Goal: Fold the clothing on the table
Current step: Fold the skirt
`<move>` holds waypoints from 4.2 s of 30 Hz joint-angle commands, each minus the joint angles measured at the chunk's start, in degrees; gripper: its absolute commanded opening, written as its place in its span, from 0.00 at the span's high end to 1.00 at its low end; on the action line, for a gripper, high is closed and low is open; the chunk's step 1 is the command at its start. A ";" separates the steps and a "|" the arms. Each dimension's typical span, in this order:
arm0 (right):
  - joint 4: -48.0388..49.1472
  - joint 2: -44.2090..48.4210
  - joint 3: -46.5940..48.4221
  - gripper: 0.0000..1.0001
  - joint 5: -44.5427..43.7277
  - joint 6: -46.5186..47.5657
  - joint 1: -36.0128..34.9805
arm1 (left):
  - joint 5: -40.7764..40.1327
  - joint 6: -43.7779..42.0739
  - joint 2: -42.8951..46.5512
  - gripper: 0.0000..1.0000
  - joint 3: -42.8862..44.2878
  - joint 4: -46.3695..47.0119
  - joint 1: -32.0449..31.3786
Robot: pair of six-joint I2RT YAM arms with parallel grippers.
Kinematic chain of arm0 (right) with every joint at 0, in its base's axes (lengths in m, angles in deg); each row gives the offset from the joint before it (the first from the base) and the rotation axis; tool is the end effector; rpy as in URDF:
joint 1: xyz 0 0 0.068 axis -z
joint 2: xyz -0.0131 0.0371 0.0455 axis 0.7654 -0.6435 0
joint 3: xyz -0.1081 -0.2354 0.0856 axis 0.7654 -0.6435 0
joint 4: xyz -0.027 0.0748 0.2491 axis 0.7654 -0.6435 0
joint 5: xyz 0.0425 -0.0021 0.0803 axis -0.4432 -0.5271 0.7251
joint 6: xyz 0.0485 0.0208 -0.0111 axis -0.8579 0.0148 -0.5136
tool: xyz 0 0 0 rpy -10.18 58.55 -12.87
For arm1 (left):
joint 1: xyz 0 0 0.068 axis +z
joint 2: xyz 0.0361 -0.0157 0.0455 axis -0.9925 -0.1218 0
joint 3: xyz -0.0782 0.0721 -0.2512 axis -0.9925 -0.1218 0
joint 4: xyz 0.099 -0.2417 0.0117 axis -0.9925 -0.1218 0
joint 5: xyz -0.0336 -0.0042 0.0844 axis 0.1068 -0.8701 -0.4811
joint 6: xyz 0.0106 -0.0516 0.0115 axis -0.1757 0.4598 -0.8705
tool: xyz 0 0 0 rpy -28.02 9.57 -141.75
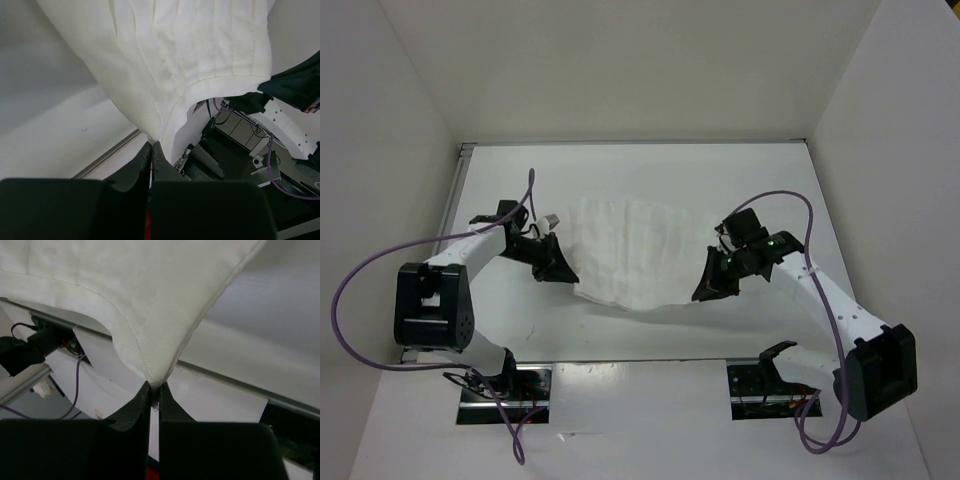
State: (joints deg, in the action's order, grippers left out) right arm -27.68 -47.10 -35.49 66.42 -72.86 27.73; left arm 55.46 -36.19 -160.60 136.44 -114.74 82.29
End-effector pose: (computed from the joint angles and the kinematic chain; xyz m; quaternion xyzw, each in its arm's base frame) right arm 0.1858 0.0920 0.2496 0.0585 0.9561 0.2774 0.0743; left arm 0.2682 -0.0300 0.1896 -0.1230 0.8986 -0.4209 0.0157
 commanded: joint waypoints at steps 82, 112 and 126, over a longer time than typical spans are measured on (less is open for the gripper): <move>20.34 -34.08 27.21 0.73 -23.12 0.36 13.34 | -15.00 25.88 -38.15 0.55 46.26 29.79 -0.52; 23.95 -24.59 12.89 0.49 -24.29 -4.57 13.43 | -11.21 14.91 -48.09 0.91 57.62 17.87 -10.28; 30.63 -30.22 9.81 0.56 -6.81 -2.72 22.83 | -24.92 21.42 -34.32 1.00 30.75 24.55 -4.13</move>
State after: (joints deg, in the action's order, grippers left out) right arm -0.75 -77.16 -26.02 54.44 -76.66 51.01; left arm 37.27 -15.82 -199.51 172.57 -90.11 74.60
